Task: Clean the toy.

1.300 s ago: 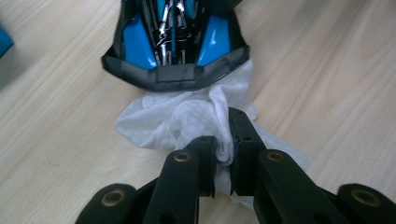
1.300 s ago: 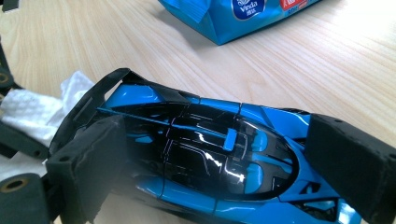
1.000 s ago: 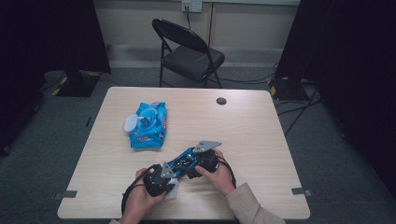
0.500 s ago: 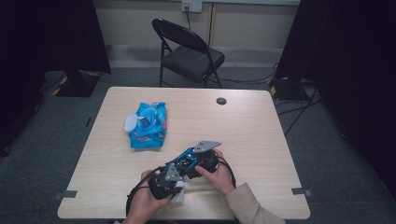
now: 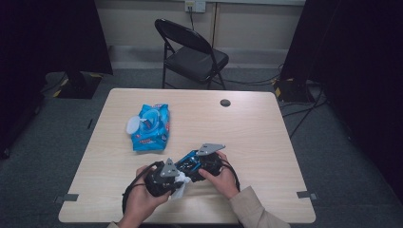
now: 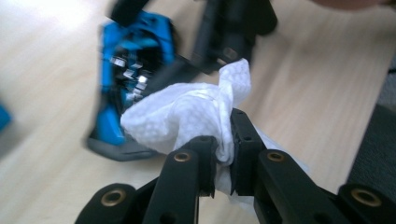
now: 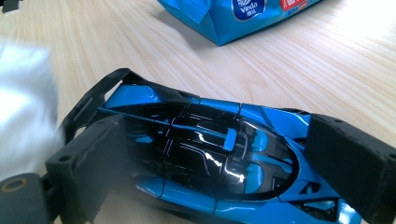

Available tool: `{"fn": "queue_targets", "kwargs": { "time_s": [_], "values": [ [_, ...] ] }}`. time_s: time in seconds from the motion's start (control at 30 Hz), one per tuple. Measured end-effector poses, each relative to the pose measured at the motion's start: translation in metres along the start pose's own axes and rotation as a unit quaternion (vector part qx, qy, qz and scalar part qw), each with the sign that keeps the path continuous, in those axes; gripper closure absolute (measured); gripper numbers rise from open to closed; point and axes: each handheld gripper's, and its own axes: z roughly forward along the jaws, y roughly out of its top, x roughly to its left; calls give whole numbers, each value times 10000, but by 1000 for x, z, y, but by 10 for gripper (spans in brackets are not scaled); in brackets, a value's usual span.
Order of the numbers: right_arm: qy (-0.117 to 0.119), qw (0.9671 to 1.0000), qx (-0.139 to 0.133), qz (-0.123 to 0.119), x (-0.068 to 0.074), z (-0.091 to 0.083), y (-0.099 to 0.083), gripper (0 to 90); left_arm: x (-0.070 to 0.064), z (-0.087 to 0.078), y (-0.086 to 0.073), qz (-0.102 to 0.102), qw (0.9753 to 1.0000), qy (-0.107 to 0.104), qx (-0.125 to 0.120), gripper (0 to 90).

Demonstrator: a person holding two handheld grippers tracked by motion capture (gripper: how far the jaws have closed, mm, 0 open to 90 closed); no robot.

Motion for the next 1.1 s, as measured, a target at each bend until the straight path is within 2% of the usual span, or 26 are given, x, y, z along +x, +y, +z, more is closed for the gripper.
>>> {"fn": "queue_targets", "kwargs": {
  "time_s": [0.17, 0.2, 0.23, 0.33, 0.37, 0.4, 0.47, 0.53, 0.63, 0.83, 0.97, 1.1],
  "values": [
    [0, 10000, 8, 4, 0, 0, 0, 58, 26, -11, 11, -140, 9994, 295, -62, 820],
    [2, 10000, 10, 4, 0, 0, 0, 58, 26, -11, 11, -140, 9994, 295, -62, 818],
    [2, 10000, 10, 4, 0, 0, 0, 58, 36, -12, 13, -217, 9991, 372, -29, 818],
    [1, 10000, 9, 2, 0, 0, 0, 58, 54, -6, 17, -354, 9988, 335, 46, 816],
    [3, 10000, 10, 2, 0, 0, 0, 58, 64, 2, 19, -371, 9986, 367, 102, 809],
    [3, 10000, 10, 2, 0, 0, 0, 58, 64, 2, 19, -371, 9986, 367, 102, 807],
    [2, 10000, 2, -5, 0, 0, 0, 59, 75, 15, 23, -403, 9977, 453, 291, 806],
    [4, 10000, 7, -6, 0, 0, 0, 59, 77, 20, 23, -378, 9973, 502, 368, 801],
    [7, 10000, 3, -9, 0, 0, 0, 58, 84, 37, 24, -441, 9965, 491, 519, 793],
    [7, 10000, 8, -10, -1, 0, 0, 58, 85, 49, 23, -491, 9958, 470, 607, 777],
    [4, 10000, 1, -4, 0, 0, 0, 58, 84, 52, 22, -554, 9957, 532, 510, 673],
    [5, 10000, 3, -7, 0, 0, 0, 58, 86, 48, 20, -623, 9955, 583, 405, 627]
  ]
}}
